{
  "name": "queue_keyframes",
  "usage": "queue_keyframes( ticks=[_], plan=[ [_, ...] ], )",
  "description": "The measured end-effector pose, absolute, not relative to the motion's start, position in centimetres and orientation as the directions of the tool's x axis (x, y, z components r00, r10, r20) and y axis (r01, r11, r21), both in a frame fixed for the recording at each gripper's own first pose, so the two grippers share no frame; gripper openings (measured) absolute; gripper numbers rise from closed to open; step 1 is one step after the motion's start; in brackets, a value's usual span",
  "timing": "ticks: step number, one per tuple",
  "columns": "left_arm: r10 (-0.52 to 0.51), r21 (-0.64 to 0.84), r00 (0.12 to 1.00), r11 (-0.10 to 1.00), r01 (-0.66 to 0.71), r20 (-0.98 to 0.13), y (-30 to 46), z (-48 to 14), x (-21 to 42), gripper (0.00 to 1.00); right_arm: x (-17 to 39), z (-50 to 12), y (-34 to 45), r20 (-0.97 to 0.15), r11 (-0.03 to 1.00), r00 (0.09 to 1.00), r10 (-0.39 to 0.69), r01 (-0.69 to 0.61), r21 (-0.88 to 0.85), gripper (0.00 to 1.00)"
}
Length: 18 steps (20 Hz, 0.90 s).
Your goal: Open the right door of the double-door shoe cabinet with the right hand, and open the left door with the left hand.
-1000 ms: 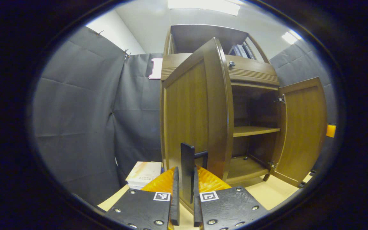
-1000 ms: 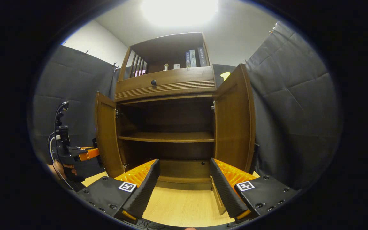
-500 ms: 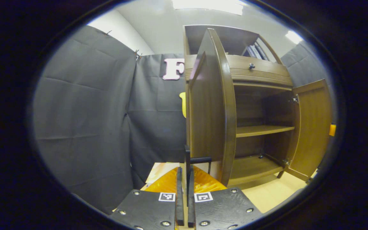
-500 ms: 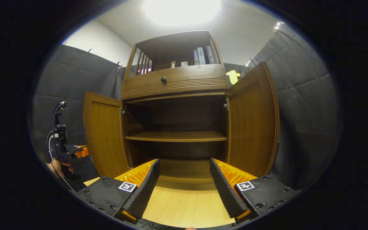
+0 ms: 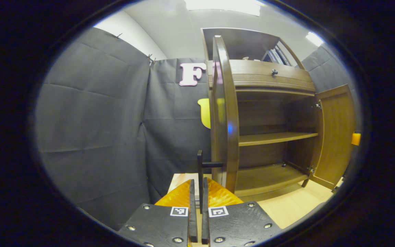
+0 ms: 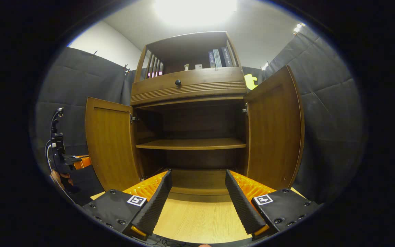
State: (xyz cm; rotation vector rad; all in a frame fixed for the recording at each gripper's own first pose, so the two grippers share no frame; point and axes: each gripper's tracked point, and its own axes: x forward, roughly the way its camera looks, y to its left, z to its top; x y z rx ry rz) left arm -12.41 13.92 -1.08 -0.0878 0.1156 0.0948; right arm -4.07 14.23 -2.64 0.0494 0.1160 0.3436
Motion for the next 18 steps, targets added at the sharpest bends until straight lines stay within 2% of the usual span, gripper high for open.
queue_keyframes(
  ticks=[4,18],
  plan=[
    [0.151,-0.086,0.983,0.983,-0.161,-0.108,14.9,-0.6,-13.1,0.09,-5.4,-2.0,13.4,-0.092,0.933,0.928,0.360,-0.356,0.057,0.98],
    [0.038,-0.115,0.999,0.993,-0.041,-0.023,13.9,0.1,-12.9,0.07,-11.8,-0.1,8.6,-0.061,0.943,0.942,0.331,-0.328,0.060,0.98]
  ],
)
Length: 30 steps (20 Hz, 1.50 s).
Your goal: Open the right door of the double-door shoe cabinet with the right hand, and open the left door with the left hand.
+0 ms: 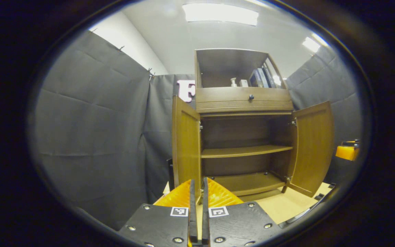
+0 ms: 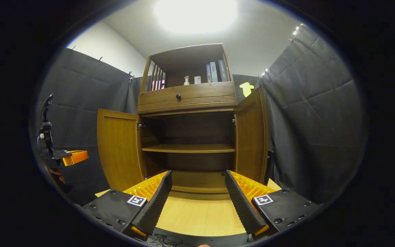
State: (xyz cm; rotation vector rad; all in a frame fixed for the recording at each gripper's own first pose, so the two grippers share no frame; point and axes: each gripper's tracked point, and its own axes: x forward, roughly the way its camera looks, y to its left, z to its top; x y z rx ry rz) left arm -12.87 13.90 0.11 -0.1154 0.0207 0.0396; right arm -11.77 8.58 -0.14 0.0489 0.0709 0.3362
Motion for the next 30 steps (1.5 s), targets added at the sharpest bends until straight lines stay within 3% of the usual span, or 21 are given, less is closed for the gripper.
queue_keyframes(
  ticks=[2,11,12,21,26,27,30],
  plan=[
    [0.028,-0.106,0.999,0.994,-0.030,-0.021,13.8,0.2,-12.9,0.09,-12.5,-0.2,7.9,-0.062,0.947,0.945,0.321,-0.317,0.058,0.92],
    [0.039,-0.095,0.999,0.995,-0.039,0.002,13.9,1.2,-13.3,0.09,-14.6,-0.7,6.4,-0.070,0.958,0.956,0.284,-0.279,0.070,0.92],
    [0.041,-0.097,0.999,0.994,-0.041,0.005,14.0,1.3,-13.3,0.09,-14.6,-0.7,6.3,-0.070,0.958,0.957,0.282,-0.278,0.070,0.98],
    [0.039,-0.097,0.999,0.995,-0.036,0.022,14.0,1.8,-13.1,0.09,-14.8,-0.4,6.3,-0.069,0.959,0.958,0.279,-0.275,0.068,0.92],
    [0.038,-0.087,0.999,0.996,-0.036,0.023,14.0,1.9,-13.1,0.31,-14.8,-0.3,6.0,-0.067,0.960,0.959,0.275,-0.271,0.067,0.92],
    [0.039,-0.084,0.999,0.996,-0.037,0.023,14.1,2.0,-13.0,0.31,-14.8,-0.3,5.9,-0.066,0.961,0.959,0.274,-0.270,0.068,0.92],
    [0.035,-0.087,0.999,0.996,-0.033,0.028,13.9,2.2,-13.2,0.55,-15.0,-0.2,5.9,-0.063,0.960,0.960,0.274,-0.269,0.072,0.92]
  ],
)
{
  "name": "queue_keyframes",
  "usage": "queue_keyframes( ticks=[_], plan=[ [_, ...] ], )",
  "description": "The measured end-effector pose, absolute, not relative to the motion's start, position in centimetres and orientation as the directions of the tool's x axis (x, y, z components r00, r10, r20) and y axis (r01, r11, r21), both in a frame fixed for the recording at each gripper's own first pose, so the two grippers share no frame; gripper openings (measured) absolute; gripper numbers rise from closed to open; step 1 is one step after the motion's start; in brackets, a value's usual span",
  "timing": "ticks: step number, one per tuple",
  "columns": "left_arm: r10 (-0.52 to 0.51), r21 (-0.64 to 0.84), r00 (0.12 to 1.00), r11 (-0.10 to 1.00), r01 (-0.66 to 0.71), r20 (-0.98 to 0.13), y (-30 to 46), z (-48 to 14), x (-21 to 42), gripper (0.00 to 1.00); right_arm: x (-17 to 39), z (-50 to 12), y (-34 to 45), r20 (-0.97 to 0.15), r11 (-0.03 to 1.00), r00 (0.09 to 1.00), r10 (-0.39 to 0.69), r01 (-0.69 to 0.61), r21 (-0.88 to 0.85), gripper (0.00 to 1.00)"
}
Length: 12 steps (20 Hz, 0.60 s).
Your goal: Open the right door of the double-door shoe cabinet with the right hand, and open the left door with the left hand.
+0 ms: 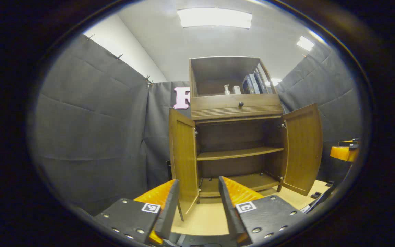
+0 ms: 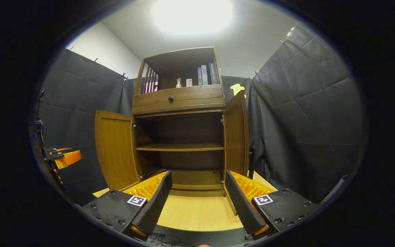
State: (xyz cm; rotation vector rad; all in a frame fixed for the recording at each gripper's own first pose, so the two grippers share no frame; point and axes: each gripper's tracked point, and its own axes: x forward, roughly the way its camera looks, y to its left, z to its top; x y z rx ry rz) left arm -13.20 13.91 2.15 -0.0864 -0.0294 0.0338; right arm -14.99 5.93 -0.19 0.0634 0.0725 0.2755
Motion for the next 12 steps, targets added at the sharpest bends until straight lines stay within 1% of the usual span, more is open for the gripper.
queue_keyframes(
  ticks=[1,2,3,5,8,9,12],
  plan=[
    [0.045,-0.086,0.999,0.995,-0.042,0.031,14.14,2.24,-13.17,0.63,-14.99,-0.20,5.93,-0.064,0.960,0.960,0.274,-0.269,0.072,0.92],
    [0.052,-0.085,0.998,0.995,-0.049,0.032,14.21,2.25,-13.17,0.71,-15.03,-0.23,5.90,-0.064,0.960,0.960,0.274,-0.269,0.071,0.98],
    [0.051,-0.089,0.998,0.995,-0.048,0.034,14.16,2.30,-13.11,0.72,-15.05,-0.15,5.87,-0.062,0.960,0.960,0.274,-0.269,0.071,0.98],
    [0.063,-0.092,0.997,0.994,-0.059,0.040,14.26,2.45,-13.27,0.96,-15.02,-0.11,5.94,-0.061,0.961,0.960,0.273,-0.269,0.068,0.98],
    [0.071,-0.083,0.997,0.994,-0.068,0.033,14.38,2.38,-13.43,0.96,-15.12,-0.29,5.98,-0.063,0.961,0.960,0.272,-0.268,0.067,0.98],
    [0.068,-0.078,0.997,0.995,-0.066,0.029,14.39,2.32,-13.46,0.96,-15.07,-0.37,5.97,-0.066,0.961,0.960,0.273,-0.269,0.066,0.92],
    [0.070,-0.073,0.997,0.995,-0.069,0.017,14.38,2.19,-13.74,0.96,-14.93,-0.35,5.94,-0.065,0.962,0.961,0.270,-0.266,0.067,0.92]
  ],
)
